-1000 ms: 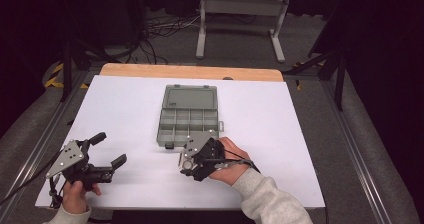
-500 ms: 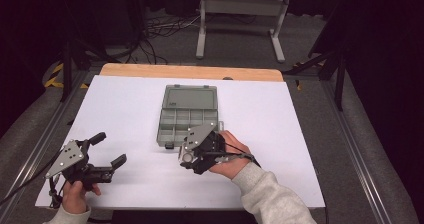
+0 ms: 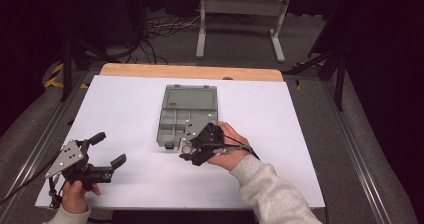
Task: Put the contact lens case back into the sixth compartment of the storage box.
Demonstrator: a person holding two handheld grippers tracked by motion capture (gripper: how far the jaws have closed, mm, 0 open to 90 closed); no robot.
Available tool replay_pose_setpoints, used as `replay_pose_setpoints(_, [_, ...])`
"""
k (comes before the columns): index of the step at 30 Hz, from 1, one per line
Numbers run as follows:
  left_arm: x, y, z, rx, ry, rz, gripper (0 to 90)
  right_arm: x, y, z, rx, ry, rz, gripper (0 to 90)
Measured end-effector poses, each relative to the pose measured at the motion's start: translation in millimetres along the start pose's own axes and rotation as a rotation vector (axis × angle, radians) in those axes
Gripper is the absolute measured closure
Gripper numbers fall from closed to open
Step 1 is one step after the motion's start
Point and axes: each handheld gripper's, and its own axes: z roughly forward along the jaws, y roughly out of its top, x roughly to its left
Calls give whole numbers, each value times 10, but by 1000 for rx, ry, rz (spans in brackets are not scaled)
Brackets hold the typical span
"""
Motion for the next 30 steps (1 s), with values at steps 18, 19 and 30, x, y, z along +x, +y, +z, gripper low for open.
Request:
replay_pose_setpoints(18, [14, 0, -4, 1, 0, 5, 12, -218, 88, 62, 14, -23, -4, 266])
replay_pose_setpoints(19, [11, -1, -4, 0, 0, -1, 12, -230, 87, 67, 15, -23, 0, 266])
replay_pose_setpoints(30, [14, -1, -5, -1, 0, -2, 12, -335, 108, 111, 17, -33, -5, 265])
